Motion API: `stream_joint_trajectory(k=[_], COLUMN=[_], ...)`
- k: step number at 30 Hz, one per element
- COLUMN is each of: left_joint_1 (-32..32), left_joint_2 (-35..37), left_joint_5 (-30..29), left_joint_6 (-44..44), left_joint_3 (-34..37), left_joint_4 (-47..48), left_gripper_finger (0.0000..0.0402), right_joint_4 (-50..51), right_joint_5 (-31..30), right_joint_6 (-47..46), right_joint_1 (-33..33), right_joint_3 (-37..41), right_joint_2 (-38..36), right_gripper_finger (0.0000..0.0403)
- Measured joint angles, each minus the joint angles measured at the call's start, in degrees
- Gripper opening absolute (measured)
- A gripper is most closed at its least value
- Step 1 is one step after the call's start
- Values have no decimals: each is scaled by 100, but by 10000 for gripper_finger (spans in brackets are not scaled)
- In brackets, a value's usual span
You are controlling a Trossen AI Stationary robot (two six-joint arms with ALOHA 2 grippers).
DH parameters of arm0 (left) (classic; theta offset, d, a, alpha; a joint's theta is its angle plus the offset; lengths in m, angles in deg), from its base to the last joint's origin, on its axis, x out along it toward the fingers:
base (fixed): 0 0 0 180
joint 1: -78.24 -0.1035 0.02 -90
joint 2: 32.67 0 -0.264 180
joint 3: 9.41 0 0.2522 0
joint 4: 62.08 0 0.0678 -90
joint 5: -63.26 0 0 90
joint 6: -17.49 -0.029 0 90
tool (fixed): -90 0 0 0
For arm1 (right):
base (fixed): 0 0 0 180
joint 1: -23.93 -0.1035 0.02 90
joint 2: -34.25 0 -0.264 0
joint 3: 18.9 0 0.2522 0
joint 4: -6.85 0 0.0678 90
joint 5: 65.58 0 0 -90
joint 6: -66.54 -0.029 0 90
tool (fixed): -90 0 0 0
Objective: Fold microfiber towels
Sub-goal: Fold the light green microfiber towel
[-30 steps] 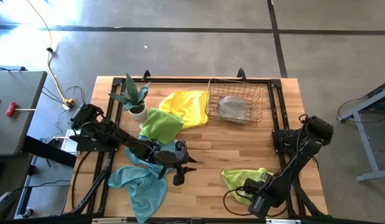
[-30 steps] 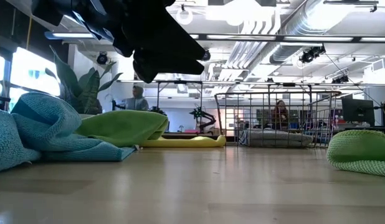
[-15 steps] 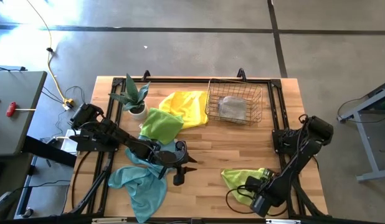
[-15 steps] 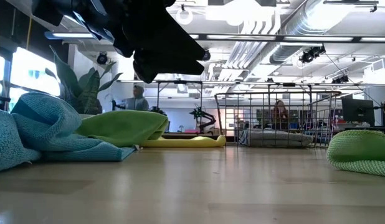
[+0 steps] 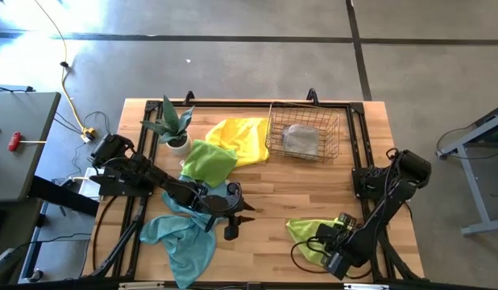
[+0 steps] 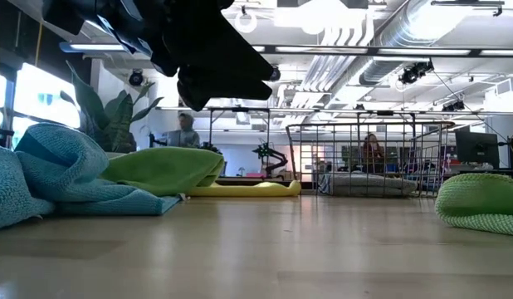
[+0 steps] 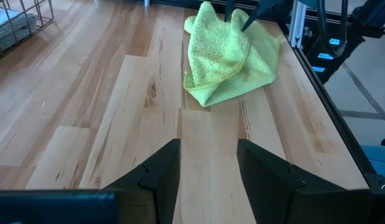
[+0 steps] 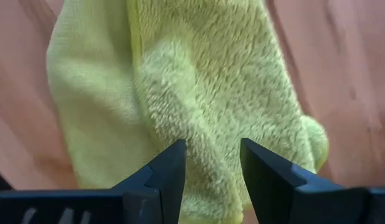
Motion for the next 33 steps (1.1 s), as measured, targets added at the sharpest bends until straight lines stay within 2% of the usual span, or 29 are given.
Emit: stream_joint_trajectory(k=[7,13,28,33], left_joint_1=[0,0,0,0], left_joint_2=[0,0,0,0], left_joint_5=[0,0,0,0], left_joint_6=[0,0,-48,-49], left_joint_3=[0,0,2,2], left_joint_4=[0,0,4,4], left_gripper_finger=[149,149,149,149], right_joint_4=[-87,-344,-504,-502], right_joint_5=[504,452,442,460], right_joint_6=[-1,-2,7,327], right_joint_1=[-4,-19,-20,-20], right_joint_3=[-152,-265,366,417], right_joint_2=[0,0,0,0], right_gripper_finger=[144,144,144,144])
